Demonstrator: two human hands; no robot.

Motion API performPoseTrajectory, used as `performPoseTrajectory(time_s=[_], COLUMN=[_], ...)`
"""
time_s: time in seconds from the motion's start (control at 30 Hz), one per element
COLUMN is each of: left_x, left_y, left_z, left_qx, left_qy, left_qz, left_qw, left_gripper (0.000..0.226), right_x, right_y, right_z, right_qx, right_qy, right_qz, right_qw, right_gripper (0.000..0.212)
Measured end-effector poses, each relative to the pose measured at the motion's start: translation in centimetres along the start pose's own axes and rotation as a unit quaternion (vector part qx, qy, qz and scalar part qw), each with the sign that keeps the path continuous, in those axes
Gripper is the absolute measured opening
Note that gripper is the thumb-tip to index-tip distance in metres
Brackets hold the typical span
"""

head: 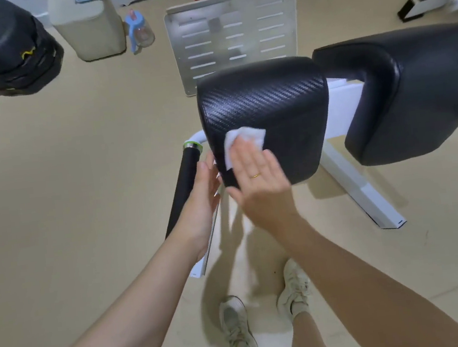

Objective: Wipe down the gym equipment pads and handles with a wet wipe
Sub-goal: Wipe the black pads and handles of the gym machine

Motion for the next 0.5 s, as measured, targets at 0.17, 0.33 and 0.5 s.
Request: performPoseTrajectory(time_s=[0.17, 0.33, 0.5], left_x=[-0.2, -0.2, -0.2], left_y=[-0.5, -0.3, -0.4], left_z=[0.2, -0.2, -0.7], left_qx=[0.002, -0.021, -0.032], left_qy=[-0.029, -0.041, -0.049], left_qz=[-0.011, -0.023, -0.014], left_qw=[1.0, 0.999, 0.998], left_gripper=[0.036, 0.04, 0.056], right_x=[0.6, 1.0, 0.5], right_y=[1.4, 1.5, 0.2], right_z=[6.2, 6.1, -0.3], right_qx=[-0.071, -0.029, 0.03], right_qy=[-0.09, -0.179, -0.082], right_qz=[0.02, -0.014, 0.031], right_qw=[0.993, 0.983, 0.996], right_gripper=[0.063, 0.063, 0.062])
Point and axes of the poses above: each hand's wrist, its own x-axis towards the middle knuckle, its own y-axis out of the back of the hand, z = x × y, the point moved 3 cm from there along x, towards the middle knuckle, and after that the axes turned 13 degrees about -y, right-handed, at the moved point
